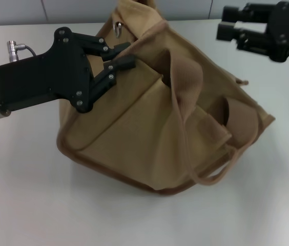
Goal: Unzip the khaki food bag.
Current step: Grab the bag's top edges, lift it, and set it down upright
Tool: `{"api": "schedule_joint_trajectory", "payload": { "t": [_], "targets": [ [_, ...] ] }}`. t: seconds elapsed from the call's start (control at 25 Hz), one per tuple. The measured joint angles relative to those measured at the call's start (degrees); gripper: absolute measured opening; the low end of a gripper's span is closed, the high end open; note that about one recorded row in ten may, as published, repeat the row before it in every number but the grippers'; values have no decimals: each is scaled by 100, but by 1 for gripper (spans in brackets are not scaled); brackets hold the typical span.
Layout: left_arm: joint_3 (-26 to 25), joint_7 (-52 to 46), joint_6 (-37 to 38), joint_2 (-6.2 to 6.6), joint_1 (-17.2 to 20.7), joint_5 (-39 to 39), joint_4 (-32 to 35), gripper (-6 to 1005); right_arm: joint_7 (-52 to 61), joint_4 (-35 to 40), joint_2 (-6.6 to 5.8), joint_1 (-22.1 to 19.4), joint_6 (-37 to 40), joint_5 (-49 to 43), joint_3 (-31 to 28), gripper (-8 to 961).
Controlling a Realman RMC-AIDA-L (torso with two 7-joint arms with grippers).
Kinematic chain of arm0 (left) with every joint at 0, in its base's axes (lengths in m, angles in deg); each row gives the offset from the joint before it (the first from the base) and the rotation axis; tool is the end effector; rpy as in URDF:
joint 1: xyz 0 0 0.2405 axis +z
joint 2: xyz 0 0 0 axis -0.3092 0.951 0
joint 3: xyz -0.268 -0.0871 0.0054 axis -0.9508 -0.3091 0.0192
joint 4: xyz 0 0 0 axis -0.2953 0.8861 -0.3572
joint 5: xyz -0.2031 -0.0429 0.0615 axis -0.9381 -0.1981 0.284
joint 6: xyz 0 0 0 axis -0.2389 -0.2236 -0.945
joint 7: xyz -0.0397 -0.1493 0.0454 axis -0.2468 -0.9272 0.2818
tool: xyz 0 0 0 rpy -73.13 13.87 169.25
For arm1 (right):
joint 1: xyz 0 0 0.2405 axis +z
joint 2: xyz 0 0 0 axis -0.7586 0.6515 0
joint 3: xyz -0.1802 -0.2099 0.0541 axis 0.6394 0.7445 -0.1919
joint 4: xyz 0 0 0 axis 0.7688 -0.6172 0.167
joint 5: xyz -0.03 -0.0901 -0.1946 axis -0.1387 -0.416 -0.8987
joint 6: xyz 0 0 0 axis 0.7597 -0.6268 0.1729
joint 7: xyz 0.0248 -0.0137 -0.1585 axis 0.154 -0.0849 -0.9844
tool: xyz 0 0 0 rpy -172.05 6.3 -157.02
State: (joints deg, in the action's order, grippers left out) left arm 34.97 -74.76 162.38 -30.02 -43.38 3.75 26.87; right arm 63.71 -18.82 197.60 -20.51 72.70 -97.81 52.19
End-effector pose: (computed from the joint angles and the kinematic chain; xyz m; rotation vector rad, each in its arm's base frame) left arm -0.2061 0.3248 0.0045 -2.5248 0.3378 -1.1824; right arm 0.2041 0.3632 0.0544 -2.6509 0.3615 1.0118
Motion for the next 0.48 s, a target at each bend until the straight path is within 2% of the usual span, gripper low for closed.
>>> {"api": "schedule_joint_trajectory", "payload": {
  "t": [0.2, 0.48],
  "targets": [
    [54, 3, -14, -5, -2, 0, 33, 83, -33, -46, -2, 51, -191, -14, 48, 451],
    [65, 4, -91, -8, -52, 0, 38, 83, -65, -31, 28, 70, -256, -24, 591, 459]
  ]
}}
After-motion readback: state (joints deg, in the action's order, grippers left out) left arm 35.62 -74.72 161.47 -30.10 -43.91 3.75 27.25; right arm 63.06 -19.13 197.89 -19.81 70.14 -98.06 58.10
